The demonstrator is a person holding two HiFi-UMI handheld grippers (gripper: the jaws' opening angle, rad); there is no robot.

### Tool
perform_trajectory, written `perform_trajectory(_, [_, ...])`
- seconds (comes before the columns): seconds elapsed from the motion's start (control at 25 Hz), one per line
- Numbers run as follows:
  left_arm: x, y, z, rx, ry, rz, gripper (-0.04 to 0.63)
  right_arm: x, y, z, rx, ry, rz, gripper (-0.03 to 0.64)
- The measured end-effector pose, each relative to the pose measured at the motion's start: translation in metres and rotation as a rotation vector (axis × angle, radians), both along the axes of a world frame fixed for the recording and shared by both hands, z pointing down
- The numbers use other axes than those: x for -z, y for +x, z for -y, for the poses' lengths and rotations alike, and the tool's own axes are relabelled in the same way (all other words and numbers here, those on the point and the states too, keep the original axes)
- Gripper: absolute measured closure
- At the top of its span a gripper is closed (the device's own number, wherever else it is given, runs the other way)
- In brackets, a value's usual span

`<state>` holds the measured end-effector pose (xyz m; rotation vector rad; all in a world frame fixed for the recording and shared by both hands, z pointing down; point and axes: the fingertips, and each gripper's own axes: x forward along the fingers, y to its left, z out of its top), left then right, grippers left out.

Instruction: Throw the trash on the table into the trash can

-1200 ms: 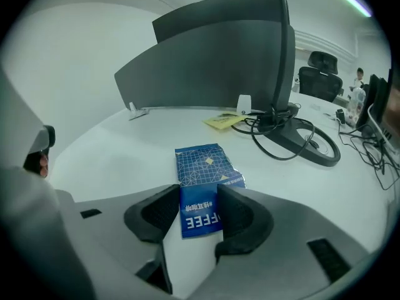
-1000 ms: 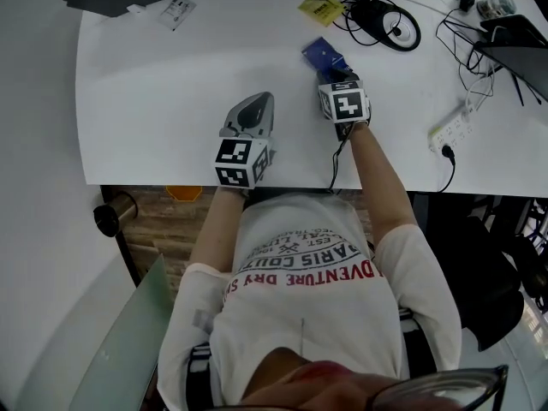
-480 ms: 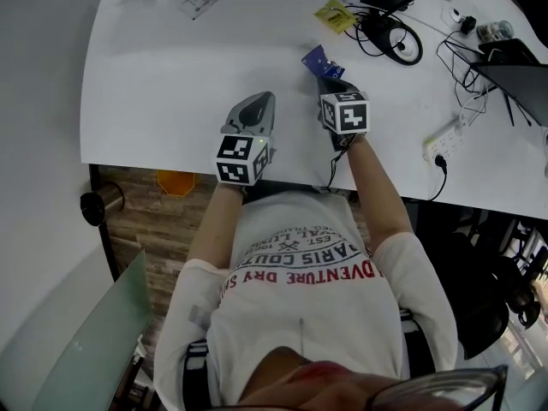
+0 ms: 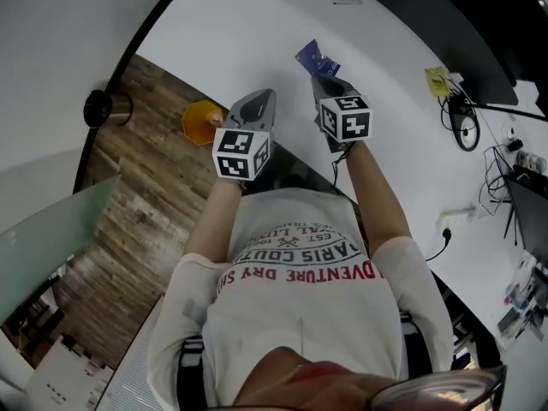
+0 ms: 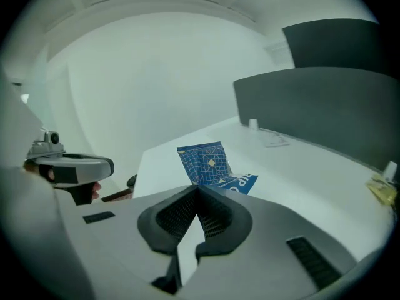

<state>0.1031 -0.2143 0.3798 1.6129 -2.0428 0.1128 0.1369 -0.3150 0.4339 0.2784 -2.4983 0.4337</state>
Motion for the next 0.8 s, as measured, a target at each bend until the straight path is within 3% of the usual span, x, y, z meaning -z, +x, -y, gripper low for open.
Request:
perform_trajectory(0.2, [-0.011,-0.095,-0.125,0.277,-0.053,-0.005,0.572,-0.005,-0.120,-0.120,0.277,-0.036,0.003,0.592])
perform_trajectory(0.4, [-0.030,-0.170,-0.243,0.487,-0.078,-0.042,0.572,-0.025,-0.203,-0.239,0.480,-0.058,-0.035,0.592])
perform_trajectory(0.64, [-0.081,-0.206,-0.348,0.687,-0.102,-0.143,0.572,-0.084,-0.248,-0.345,0.674,-0.081,-0.152,0.592])
perform_trajectory(0.8, [-0.136,-0.219,-0.392,0.753,-0.137,-0.220,0.572,-0.151,-0.261,-0.388,0.761,-0.077,-0.260,0.592])
